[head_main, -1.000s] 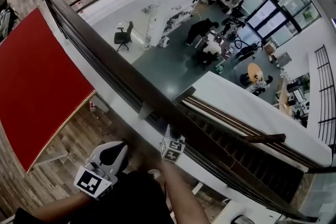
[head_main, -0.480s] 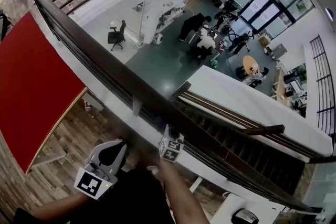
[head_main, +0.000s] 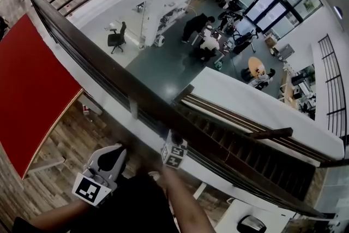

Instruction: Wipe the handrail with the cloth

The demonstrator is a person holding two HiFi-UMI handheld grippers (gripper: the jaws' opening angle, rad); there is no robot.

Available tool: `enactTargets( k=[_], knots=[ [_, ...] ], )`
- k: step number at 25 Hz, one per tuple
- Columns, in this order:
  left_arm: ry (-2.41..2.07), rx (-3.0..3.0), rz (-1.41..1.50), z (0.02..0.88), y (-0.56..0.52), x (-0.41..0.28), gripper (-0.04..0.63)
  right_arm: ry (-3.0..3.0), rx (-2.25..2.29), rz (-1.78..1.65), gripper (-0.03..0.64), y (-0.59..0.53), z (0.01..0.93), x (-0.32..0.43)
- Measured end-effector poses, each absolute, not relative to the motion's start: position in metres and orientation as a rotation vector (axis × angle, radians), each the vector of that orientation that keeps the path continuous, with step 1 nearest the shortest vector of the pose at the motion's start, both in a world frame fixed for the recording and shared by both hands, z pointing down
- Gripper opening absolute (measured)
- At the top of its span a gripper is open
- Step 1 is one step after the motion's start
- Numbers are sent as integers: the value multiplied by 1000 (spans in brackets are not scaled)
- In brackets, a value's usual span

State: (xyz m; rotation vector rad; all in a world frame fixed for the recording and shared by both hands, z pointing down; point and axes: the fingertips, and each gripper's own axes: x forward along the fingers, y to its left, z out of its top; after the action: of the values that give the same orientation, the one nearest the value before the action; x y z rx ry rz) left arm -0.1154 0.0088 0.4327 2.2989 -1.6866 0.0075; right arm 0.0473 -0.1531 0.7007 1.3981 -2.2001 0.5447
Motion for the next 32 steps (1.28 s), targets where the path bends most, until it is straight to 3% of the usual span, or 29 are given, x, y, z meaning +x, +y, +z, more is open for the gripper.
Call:
enactTargets(
  k=[32],
  knots=[
    [-1598,2327,8,436,20,-62,0,-2137,1490,576,92,-135,699,117]
  ],
)
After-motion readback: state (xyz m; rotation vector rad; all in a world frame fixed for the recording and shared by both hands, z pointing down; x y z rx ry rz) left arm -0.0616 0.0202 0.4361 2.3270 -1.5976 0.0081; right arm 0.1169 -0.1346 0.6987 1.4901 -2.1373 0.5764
